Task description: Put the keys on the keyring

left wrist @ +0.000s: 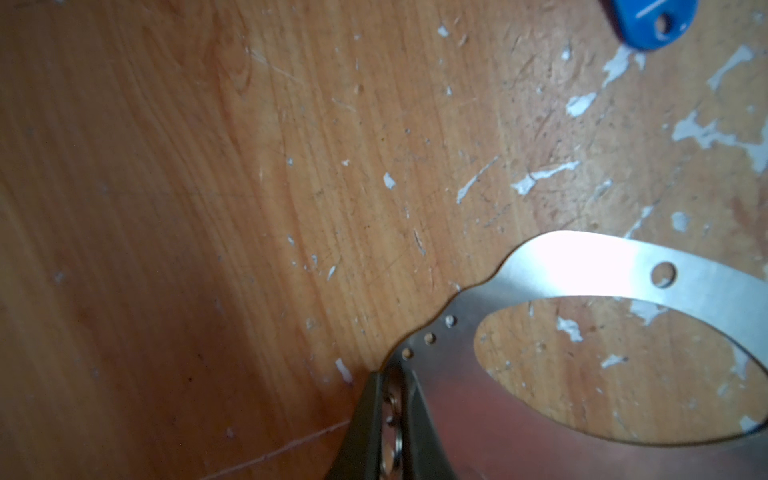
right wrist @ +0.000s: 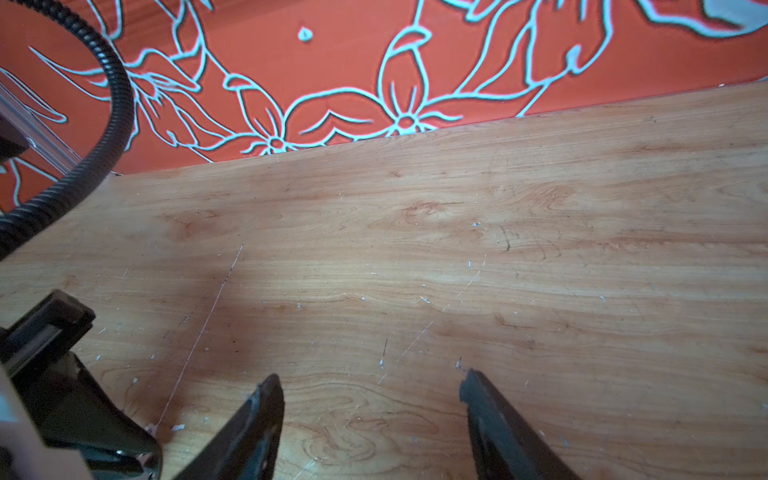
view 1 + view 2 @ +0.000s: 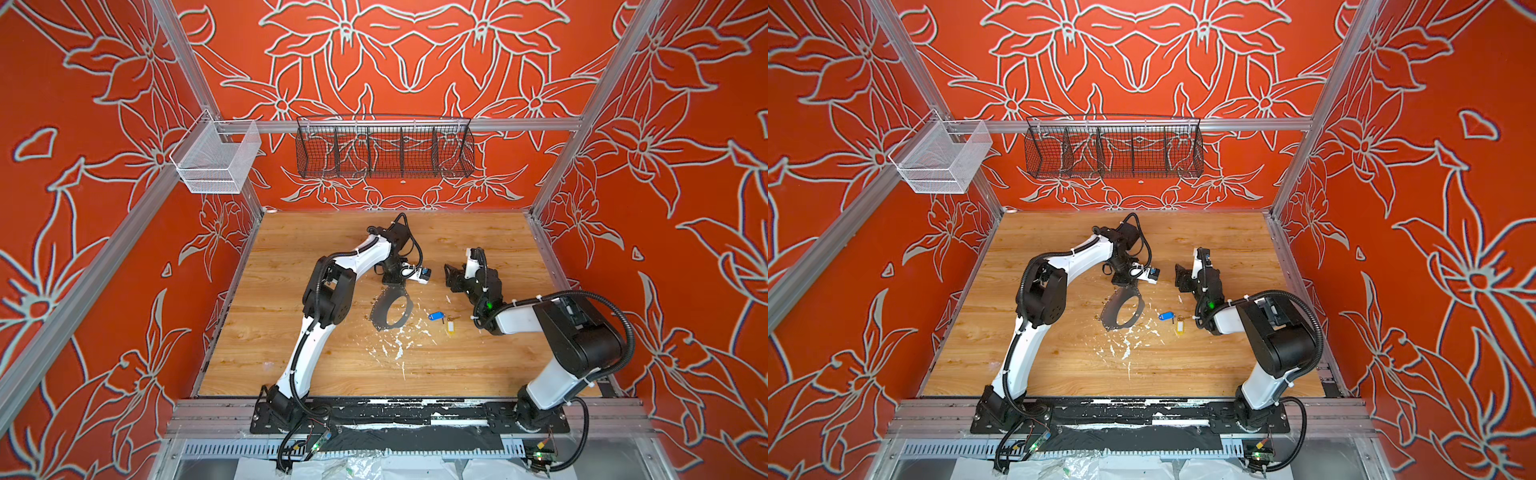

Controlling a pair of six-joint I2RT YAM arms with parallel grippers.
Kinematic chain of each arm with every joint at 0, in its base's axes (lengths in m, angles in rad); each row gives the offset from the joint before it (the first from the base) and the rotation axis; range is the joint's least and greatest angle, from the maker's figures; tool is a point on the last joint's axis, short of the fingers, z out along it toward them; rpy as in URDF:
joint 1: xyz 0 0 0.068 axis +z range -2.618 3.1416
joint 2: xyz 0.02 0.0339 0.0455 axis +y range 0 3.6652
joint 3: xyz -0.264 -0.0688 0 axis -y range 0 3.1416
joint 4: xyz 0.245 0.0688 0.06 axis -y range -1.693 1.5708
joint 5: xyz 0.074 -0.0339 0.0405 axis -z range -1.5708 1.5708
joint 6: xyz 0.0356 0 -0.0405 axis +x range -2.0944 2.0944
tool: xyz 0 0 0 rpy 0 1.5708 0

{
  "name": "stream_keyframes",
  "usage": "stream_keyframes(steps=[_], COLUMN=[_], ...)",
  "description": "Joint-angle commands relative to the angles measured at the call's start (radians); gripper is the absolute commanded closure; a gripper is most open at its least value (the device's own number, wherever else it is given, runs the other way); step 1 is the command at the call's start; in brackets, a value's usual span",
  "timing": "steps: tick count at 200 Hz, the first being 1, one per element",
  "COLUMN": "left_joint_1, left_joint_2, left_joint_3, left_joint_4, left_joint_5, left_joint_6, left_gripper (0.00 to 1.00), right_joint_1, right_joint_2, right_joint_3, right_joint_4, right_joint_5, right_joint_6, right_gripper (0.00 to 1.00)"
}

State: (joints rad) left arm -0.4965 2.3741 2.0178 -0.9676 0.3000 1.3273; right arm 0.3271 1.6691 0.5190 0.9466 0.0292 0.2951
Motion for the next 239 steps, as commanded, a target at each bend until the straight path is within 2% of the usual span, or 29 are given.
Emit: stream_keyframes(steps=[1,52,68,99,130,160,200,215,239], left_joint_1=[0.006,0.006,0.009,0.027,0.039,0.039,0.039,0.039,0.038], left_joint_2=[-0.014,-0.029,-0.059,-0.185,-0.357,-0.535,-0.728,-0.766,-0.832], left_joint_3=[0.019,0.039,0.023,-0.066,-0.220,-0.421,-0.739,-0.793,-0.852], left_joint_4=[-0.043,-0.043,-0.021,0.056,0.144,0.271,0.607,0.679,0.742], left_joint_5=[0.020,0.038,0.062,0.148,0.230,0.335,0.521,0.587,0.598], left_joint_6=[0.016,0.000,-0.022,-0.102,-0.190,-0.335,-0.624,-0.701,-0.804], left_gripper=[0.89,1.00,1.00,1.00,1.00,1.00,1.00,1.00,1.00], right_joint_1=[0.003,0.003,0.003,0.001,-0.009,-0.020,-0.019,-0.009,0.023], right_joint_2=[-0.018,-0.019,-0.020,-0.020,-0.014,-0.009,-0.014,-0.043,-0.164], right_joint_3=[-0.001,-0.003,-0.005,-0.006,-0.002,0.017,-0.009,-0.028,-0.093], right_joint_4=[0.018,0.022,0.024,0.023,0.019,-0.011,0.041,0.029,0.019], right_joint_5=[0.008,0.012,0.014,0.021,0.007,-0.008,-0.046,-0.096,-0.132], right_joint_6=[-0.006,-0.005,-0.004,0.004,0.014,0.024,0.009,0.002,-0.009], right_gripper=[0.29,0.29,0.29,0.29,0.29,0.29,0.29,0.30,0.33])
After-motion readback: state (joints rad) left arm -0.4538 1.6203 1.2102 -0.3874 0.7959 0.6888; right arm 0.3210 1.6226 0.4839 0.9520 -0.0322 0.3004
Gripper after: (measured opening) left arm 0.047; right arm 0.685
